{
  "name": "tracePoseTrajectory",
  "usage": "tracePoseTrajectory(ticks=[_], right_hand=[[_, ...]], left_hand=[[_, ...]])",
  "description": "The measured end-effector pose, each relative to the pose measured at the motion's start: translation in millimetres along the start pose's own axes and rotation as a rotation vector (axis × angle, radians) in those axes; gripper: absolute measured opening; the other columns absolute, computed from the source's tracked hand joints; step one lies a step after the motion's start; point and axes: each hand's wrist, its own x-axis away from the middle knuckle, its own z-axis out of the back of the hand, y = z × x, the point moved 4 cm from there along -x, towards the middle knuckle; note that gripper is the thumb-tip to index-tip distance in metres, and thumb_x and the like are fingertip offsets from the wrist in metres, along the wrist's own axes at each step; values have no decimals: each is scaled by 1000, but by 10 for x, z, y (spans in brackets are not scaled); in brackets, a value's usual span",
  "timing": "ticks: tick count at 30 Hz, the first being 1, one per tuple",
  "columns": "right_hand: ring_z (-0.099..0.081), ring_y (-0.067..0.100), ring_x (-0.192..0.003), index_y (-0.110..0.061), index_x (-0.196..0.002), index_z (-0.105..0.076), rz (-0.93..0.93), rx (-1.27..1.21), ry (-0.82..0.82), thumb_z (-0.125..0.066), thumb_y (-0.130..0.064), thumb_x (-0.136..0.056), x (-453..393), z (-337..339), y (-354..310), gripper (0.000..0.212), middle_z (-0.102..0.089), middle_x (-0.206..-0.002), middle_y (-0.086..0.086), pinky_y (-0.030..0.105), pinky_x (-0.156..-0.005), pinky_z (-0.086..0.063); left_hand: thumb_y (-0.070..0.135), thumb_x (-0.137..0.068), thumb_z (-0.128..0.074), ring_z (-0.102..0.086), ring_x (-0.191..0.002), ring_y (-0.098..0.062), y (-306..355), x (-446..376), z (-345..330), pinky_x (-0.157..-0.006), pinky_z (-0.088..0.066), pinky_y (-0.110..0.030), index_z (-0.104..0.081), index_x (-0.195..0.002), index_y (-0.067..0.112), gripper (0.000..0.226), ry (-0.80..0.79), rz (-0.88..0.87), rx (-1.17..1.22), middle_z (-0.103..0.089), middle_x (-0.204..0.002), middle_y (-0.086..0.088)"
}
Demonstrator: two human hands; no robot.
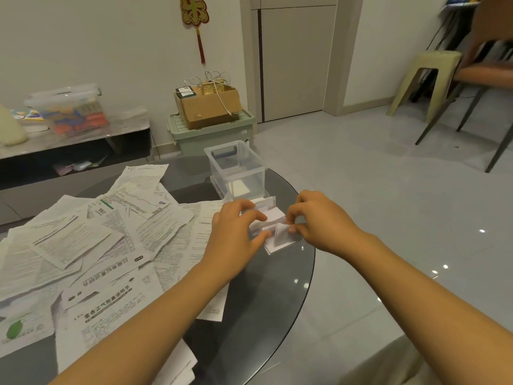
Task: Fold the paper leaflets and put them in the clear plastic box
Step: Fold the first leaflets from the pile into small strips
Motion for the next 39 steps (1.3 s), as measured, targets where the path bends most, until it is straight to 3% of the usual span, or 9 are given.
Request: tracePoseTrajectory(ticks=[4,8,11,15,20,24,29,35,39], right_hand=[[-42,17,-108,-21,-102,-66,7,-35,-31,-60,-23,-89,-19,-3,40,14,-47,-111,-2,29,-83,-42],[-47,18,-107,-19,-98,-63,9,-94,-46,-60,-22,-89,-18,-12,74,10,-51,-116,-2,32,-89,-43],[-51,17,-103,-18,-96,-62,38,-154,-30,-59,-21,-90,-21,-27,62,7,-54,-114,-3,29,-87,-43],[-54,17,-96,-17,-95,-61,58,-284,-23,-60,-20,-90,-28,-16,-21,6,-57,-108,-1,31,-86,-46],[-53,14,-74,-19,-95,-50,6,-471,19,-50,-20,-95,-31,35,-86,1,-57,-90,-2,24,-64,-42],[-63,27,-89,-16,-95,-49,-100,-627,-47,-47,-20,-97,-80,-45,-117,5,-61,-103,7,41,-79,-56],[-66,27,-92,-11,-97,-52,-169,-830,-168,-48,-16,-96,-106,-160,-173,7,-63,-109,10,37,-75,-59],[-63,18,-88,-12,-94,-54,-141,-905,-336,-52,-14,-95,-78,-234,-305,3,-63,-109,13,27,-70,-59],[-66,18,-81,-10,-96,-54,-110,-839,-306,-59,-13,-91,-82,-250,-370,8,-66,-102,11,22,-63,-58]], left_hand=[[33,-81,-72,-48,-103,-11,3,-95,-15,-89,-22,-24,-74,-88,24,12,35,-33,32,-58,-101,7],[27,-85,-67,-56,-79,-11,-9,-137,66,-77,-43,-24,-66,-80,24,5,7,61,163,-57,-81,12],[26,-88,-61,-56,-76,-8,-59,-138,149,-60,-37,-8,-59,-84,25,5,-29,165,250,-62,-82,6],[28,-94,-51,-59,-76,-7,-109,-111,270,-56,-40,-15,-52,-93,24,4,-50,184,250,-65,-90,3],[29,-96,-47,-63,-76,-9,-154,63,356,-60,-53,-23,-47,-96,29,1,-136,183,231,-63,-99,5],[26,-96,-50,-61,-83,-1,-222,151,368,-60,-41,-9,-56,-96,31,7,-207,217,310,-62,-102,13],[15,-93,-56,-59,-93,-3,-271,268,376,-65,-37,-4,-69,-91,31,21,-244,237,440,-64,-105,18],[2,-88,-53,-61,-101,0,-263,288,387,-91,-44,-19,-75,-93,28,34,-230,336,661,-68,-107,18],[16,-79,-52,-63,-105,-13,-210,277,384,-94,-48,-30,-75,-94,22,29,-227,385,890,-70,-107,5]])
